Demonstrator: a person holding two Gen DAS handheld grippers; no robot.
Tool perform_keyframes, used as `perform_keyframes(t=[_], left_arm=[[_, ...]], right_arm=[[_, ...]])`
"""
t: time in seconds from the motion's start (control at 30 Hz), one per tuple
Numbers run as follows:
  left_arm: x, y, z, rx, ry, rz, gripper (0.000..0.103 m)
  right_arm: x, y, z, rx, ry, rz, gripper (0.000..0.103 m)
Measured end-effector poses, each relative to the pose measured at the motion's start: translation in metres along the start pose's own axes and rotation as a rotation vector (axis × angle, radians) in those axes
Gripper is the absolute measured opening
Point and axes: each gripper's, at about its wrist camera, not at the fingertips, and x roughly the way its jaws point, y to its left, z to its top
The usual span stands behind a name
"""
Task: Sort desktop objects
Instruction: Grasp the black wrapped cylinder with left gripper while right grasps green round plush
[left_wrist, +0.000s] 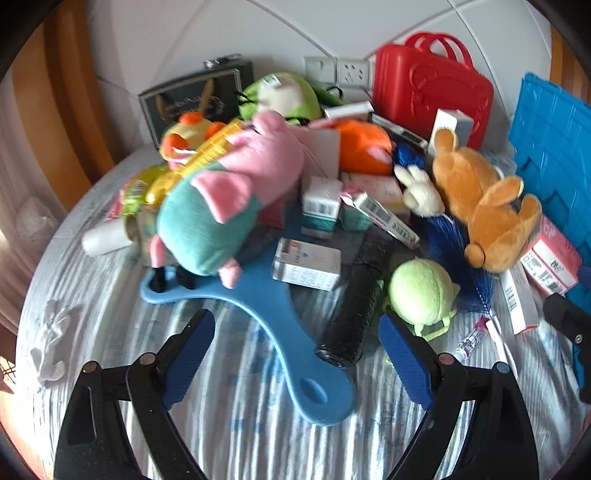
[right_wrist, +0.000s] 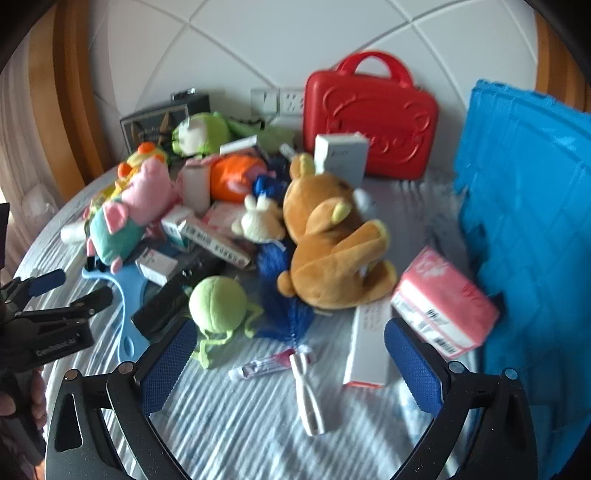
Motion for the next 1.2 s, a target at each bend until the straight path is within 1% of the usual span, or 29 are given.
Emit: perform_keyframes(t=[0.03,0.1,0.17,0.23,0.33,0.4,0.47,0.53,0.63,0.8,0.87,0.93,0.97,1.0,1.03,1.1,1.2], left_arm=[[0.008,-0.003,0.001,0.014,0.012,-0.007,0.084],[0.023,-0.010,0.003,0.041,0.044,-0.033,0.078],[0.036,-0.014,0.004,0.057,0.069,-0.058,0.077],[0.046,-0.017,0.006,0.072,0.088,-0.075,0.076],[0.060,-0.023,0.009,0.101,0.115,-0.102,0.076],[0.070,-0.026,0.009,0.115,0.134,-0.107,0.073],[0.080,-0.028,0.009,0.118,0.159,-0.129,0.073],[0.086,-0.031,0.009,0.130,0.168,-0.139,0.073],[0.095,-0.035,0.010,0.155,0.179,-0.127,0.073],[0.103,-0.034,0.016,0.142,0.183,-0.149,0.073],[0.103,-0.036,0.017,0.144,0.177,-0.168,0.065],[0.099,-0.040,0.017,0.150,0.176,-0.202,0.039],[0.097,-0.044,0.016,0.160,0.178,-0.205,0.038],[0.096,-0.046,0.015,0.163,0.182,-0.204,0.035],[0.095,-0.046,0.015,0.158,0.183,-0.205,0.034],[0.089,-0.044,0.013,0.140,0.186,-0.211,0.034],[0.073,-0.039,0.011,0.130,0.160,-0.201,0.034]], right_arm=[[0.005,0.001,-0.001,0.001,0.013,0.005,0.103],[0.019,0.006,0.000,0.001,0.045,0.025,0.097],[0.035,0.011,0.002,0.000,0.076,0.052,0.078],[0.050,0.018,0.005,0.002,0.107,0.078,0.072],[0.066,0.027,0.010,-0.007,0.137,0.111,0.072],[0.074,0.032,0.012,-0.017,0.155,0.122,0.070],[0.085,0.034,0.015,-0.016,0.175,0.122,0.069],[0.098,0.035,0.017,-0.010,0.207,0.140,0.069],[0.112,0.039,0.017,-0.019,0.238,0.157,0.068],[0.126,0.041,0.023,0.003,0.261,0.196,0.069],[0.133,0.040,0.026,0.015,0.283,0.209,0.069],[0.142,0.038,0.026,0.037,0.314,0.228,0.069],[0.144,0.037,0.026,0.046,0.320,0.237,0.067],[0.145,0.037,0.025,0.050,0.324,0.245,0.061],[0.142,0.038,0.026,0.048,0.320,0.252,0.057],[0.133,0.041,0.026,0.015,0.293,0.211,0.057],[0.114,0.037,0.027,0.015,0.250,0.202,0.057]])
